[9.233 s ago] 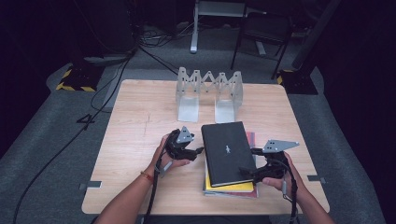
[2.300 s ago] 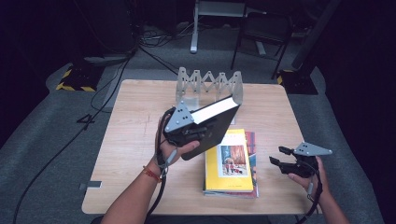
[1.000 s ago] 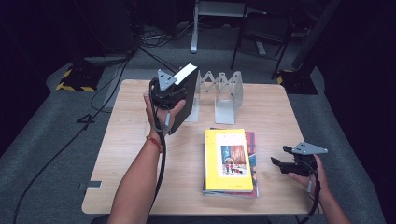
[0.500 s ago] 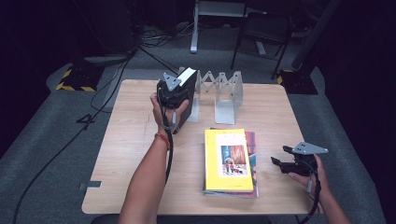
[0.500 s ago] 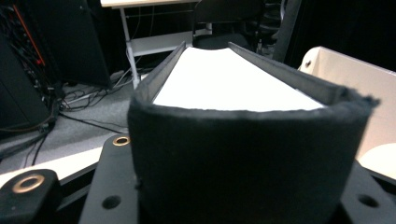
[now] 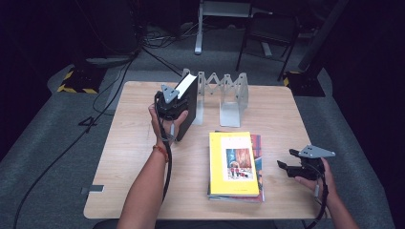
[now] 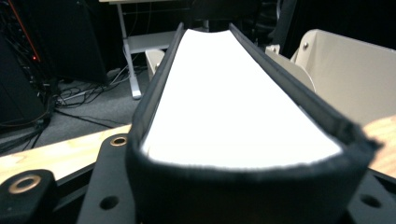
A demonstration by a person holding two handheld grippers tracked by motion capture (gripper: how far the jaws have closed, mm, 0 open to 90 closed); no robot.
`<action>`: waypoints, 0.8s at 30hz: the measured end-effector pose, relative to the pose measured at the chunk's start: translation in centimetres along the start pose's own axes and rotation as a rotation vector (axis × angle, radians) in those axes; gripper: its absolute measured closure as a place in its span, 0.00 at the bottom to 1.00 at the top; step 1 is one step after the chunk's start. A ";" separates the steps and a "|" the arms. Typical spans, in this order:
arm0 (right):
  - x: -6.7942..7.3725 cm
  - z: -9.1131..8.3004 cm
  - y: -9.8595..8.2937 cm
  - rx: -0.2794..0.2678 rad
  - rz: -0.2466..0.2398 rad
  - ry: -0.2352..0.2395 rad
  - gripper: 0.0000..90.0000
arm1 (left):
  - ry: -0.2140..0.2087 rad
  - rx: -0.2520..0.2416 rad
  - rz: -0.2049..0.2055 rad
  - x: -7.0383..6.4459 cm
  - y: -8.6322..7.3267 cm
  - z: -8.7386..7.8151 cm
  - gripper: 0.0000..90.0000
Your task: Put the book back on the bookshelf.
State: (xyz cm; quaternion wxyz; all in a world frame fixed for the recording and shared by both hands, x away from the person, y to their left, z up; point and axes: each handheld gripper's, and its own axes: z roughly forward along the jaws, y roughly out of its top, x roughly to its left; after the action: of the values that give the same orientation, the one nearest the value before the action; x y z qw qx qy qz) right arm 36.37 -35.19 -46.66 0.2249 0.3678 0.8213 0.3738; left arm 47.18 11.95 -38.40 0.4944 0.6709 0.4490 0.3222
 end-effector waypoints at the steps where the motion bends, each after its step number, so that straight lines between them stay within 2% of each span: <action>1: 0.0 0.0 0.0 0.001 -0.001 0.005 0.32 | 0.000 0.002 -0.002 0.0 -0.2 -0.2 0.56; 6: 0.1 0.1 0.1 0.004 -0.002 0.007 0.31 | -0.015 0.003 -0.012 0.2 -0.7 -0.7 0.55; 11: 0.3 0.2 0.0 0.014 -0.006 0.006 0.32 | -0.028 -0.004 -0.007 0.1 -0.2 -0.9 0.51; 12: 0.3 0.2 0.0 0.013 -0.005 0.007 0.32 | -0.018 -0.009 -0.004 -0.1 0.0 -1.0 0.49; 14: 0.2 0.2 0.0 0.011 0.000 0.011 0.32 | -0.033 0.003 0.026 -0.3 0.5 -1.1 0.48; 16: 0.2 0.2 0.0 0.017 0.002 0.012 0.32 | -0.021 0.023 0.045 -0.4 0.7 -1.0 0.47; 18: 0.3 0.2 0.0 0.019 -0.002 0.013 0.32 | -0.025 0.034 0.046 -0.4 0.9 -1.0 0.48; 22: 0.4 0.2 0.0 0.018 -0.002 0.015 0.33 | -0.001 0.057 0.078 -0.6 1.3 -0.9 0.52; 24: 0.4 0.3 0.0 0.026 -0.002 0.015 0.33 | -0.001 0.061 0.077 -0.6 1.6 -0.8 0.54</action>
State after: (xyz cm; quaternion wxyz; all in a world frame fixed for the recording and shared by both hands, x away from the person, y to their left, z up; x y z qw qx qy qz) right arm 36.32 -34.73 -46.84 0.2144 0.3671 0.8281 0.3653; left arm 46.72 11.46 -36.64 0.4612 0.7027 0.4321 0.3266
